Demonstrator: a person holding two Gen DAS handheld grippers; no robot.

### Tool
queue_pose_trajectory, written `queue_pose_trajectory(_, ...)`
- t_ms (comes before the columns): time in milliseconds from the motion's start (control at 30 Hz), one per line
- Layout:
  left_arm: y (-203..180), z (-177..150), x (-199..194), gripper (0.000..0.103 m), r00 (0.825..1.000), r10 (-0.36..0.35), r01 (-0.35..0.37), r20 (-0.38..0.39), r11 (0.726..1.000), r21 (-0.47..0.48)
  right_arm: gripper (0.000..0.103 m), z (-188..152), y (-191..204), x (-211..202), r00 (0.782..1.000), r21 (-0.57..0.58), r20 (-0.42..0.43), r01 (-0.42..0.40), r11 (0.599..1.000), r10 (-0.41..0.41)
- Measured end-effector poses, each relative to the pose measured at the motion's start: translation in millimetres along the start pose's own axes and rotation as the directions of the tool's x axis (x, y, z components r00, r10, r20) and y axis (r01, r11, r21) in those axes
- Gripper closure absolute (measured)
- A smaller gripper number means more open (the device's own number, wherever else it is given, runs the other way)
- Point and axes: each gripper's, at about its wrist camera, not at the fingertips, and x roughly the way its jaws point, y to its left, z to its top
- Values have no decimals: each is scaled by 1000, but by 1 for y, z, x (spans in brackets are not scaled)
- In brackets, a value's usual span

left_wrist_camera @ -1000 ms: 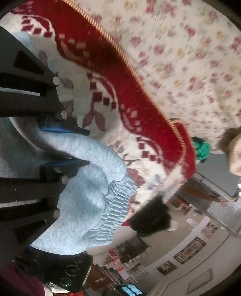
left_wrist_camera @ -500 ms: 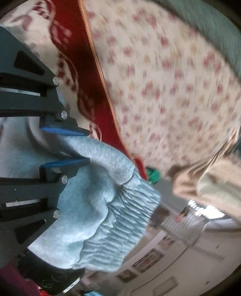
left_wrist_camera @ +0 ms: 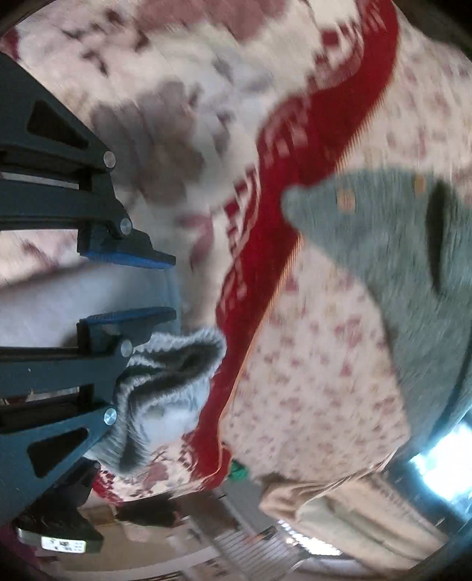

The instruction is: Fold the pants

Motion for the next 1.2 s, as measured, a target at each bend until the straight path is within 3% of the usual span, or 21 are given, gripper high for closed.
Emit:
queue_pose_trajectory(67,6,-2,-12,83,1000,5,-5,19,1000,-9,21,2,11,-1,998,-9,20,-55,998,55)
queue_pose_trajectory(133,-2,0,-23,83,999,16,-17,42,1000,13,13,7,19,-7,996,-11,33,-86,996,87)
queue_pose_trajectory(200,-14,0,-32,78,998,3,-4,56,1000,25,13,8,18,-15,992,9,41,-117,993,116)
queue_pose_trajectory(267,-32,-2,-42,60,997,-37,33,71,998,60,13,4,1,-31,978,81,76,-199,977,193)
queue_pose_trajectory(367,-71,-4,-46,45,992,-97,85,78,986,143,13,-7,-26,-58,951,236,155,-297,925,266)
queue_pose_trajectory(467,-109,-5,-40,41,988,-144,131,52,972,196,13,-16,-58,-75,960,354,183,-266,897,213)
queue_pose_trajectory(567,-140,-10,-24,36,989,-145,140,2,958,251,13,-25,-90,-82,983,432,159,-150,889,89)
queue_pose_trajectory(700,-160,-28,4,36,999,-8,22,-46,950,313,13,-31,-119,-69,996,487,87,-46,872,4)
queue_pose_trajectory(733,-159,-35,9,36,997,54,-34,-52,945,326,13,-32,-123,-65,997,490,75,-36,871,-1)
queue_pose_trajectory(800,-151,-46,6,36,994,97,-76,-49,943,324,13,-32,-131,-56,998,496,58,-24,868,-5)
queue_pose_trajectory(1100,-97,-87,0,36,998,51,-45,-23,971,234,13,-42,-145,-2,1000,512,24,-29,858,19)
queue_pose_trajectory(1200,-90,-89,6,36,999,34,-34,3,977,209,6,-47,-148,11,998,520,32,-64,852,56)
